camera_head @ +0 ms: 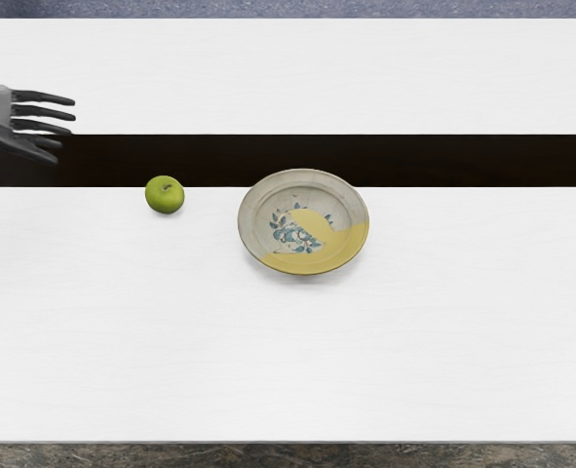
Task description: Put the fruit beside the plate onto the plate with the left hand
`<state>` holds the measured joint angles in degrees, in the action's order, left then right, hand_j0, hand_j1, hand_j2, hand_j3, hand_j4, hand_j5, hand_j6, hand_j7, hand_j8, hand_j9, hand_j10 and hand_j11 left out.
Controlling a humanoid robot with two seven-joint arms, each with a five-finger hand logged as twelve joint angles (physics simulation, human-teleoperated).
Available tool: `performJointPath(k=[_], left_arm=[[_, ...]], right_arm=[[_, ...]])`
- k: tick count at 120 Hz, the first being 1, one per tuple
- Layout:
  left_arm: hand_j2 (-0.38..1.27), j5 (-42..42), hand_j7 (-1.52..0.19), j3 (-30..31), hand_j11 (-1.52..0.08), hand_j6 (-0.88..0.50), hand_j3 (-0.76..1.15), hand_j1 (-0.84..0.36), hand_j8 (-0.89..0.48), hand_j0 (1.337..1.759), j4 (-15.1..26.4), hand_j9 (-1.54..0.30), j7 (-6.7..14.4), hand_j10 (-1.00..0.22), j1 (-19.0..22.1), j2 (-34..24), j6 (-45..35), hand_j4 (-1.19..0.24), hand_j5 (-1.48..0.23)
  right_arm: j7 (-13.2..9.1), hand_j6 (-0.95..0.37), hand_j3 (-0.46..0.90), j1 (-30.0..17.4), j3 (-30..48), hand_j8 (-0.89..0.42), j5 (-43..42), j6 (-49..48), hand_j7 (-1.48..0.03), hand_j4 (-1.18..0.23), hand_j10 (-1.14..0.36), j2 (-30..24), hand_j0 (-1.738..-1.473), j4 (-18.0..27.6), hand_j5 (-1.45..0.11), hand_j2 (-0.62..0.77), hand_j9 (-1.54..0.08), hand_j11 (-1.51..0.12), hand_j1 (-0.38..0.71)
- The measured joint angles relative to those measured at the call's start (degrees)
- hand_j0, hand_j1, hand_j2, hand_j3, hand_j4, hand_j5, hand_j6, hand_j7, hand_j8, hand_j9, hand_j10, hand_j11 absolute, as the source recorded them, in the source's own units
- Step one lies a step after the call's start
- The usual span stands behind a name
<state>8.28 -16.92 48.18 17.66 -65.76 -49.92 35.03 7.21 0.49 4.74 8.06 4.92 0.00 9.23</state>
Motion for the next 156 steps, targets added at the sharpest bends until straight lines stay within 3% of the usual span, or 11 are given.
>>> performJointPath(k=[30, 46, 63, 83, 92, 118, 139, 156], left_arm=[[0.05, 2.5, -0.32, 0.1, -0.32, -0.25, 0.0, 0.05, -0.25, 1.658, -0.2, -0.32, 0.6, -0.25, -1.3, 0.1, 0.0, -0.25, -0.32], [0.05, 9.9, -0.32, 0.1, -0.32, -0.25, 0.0, 0.05, -0.25, 1.658, 0.1, -0.32, 0.9, -0.25, -3.1, 3.9, 0.0, -0.25, -0.32], [0.05, 15.5, -0.32, 0.1, -0.32, -0.25, 0.0, 0.05, -0.25, 1.658, 3.8, -0.32, 8.8, -0.25, -4.0, 3.0, 0.0, -0.25, -0.32], [0.05, 21.0, -0.32, 0.1, -0.32, -0.25, 0.0, 0.05, -0.25, 1.658, 12.2, -0.32, 14.4, -0.25, -6.5, 2.4, 0.0, -0.25, -0.32], [0.05, 23.1, -0.32, 0.1, -0.32, -0.25, 0.0, 0.05, -0.25, 1.658, 16.5, -0.32, 15.9, -0.25, -7.6, 2.3, -0.3, -0.25, -0.32], [0.05, 30.3, -0.32, 0.7, -0.32, -0.25, 0.0, 0.05, -0.25, 1.658, 25.1, -0.32, 17.2, -0.25, -10.0, 2.3, -11.0, -0.25, -0.32], [0.05, 32.3, -0.32, 7.1, -0.32, -0.25, 0.0, 0.05, -0.25, 1.658, 29.7, -0.32, 17.3, -0.25, -13.3, 3.2, -22.5, -0.25, -0.32], [0.05, 32.5, -0.32, 12.1, -0.32, -0.25, 0.0, 0.06, -0.25, 1.658, 32.9, -0.32, 17.3, -0.25, -13.5, 4.6, -29.2, -0.25, -0.32]], right_arm=[[0.0, -0.03, 0.0, 0.0, 0.1, -0.03, 0.0, 0.0, -0.05, -0.03, -0.03, 0.0, -1.658, 0.0, -0.05, -0.01, -0.05, -0.05, -0.31], [0.0, -0.03, 0.0, 0.3, 0.1, -0.03, 0.0, 0.0, -0.05, -0.03, -0.03, 0.0, -1.658, 0.0, -0.05, -0.01, -0.05, -0.05, -0.31], [0.0, -0.04, 0.0, 0.4, 0.1, -0.03, 0.0, 0.0, -0.05, -0.03, -0.03, 0.0, -1.658, 0.0, -0.05, -0.01, -0.05, -0.05, -0.31], [0.0, -0.04, 0.0, 0.4, 0.1, -0.03, 0.0, 0.0, -0.05, -0.03, -0.03, 0.0, -1.658, 0.0, -0.05, -0.01, -0.05, -0.05, -0.31], [0.0, -0.04, 0.0, 0.6, 0.1, -0.03, 0.0, 0.0, -0.05, -0.03, -0.03, 0.0, -1.658, 0.0, -0.05, -0.01, -0.05, -0.05, -0.31], [0.0, -0.04, 0.0, 0.7, 0.1, -0.04, 0.0, 0.0, -0.05, -0.04, -0.03, 0.0, -1.658, 0.0, -0.05, -0.01, -0.05, -0.05, -0.31], [0.0, -0.04, 0.0, 0.8, 0.1, -0.04, 0.0, 0.0, -0.05, -0.04, -0.03, 0.0, -1.658, 0.0, -0.05, -0.01, -0.05, -0.05, -0.31], [0.0, -0.04, 0.0, 0.8, 0.1, -0.03, 0.0, 0.0, -0.05, -0.03, -0.03, 0.0, -1.658, 0.0, -0.05, -0.01, -0.05, -0.05, -0.31]])
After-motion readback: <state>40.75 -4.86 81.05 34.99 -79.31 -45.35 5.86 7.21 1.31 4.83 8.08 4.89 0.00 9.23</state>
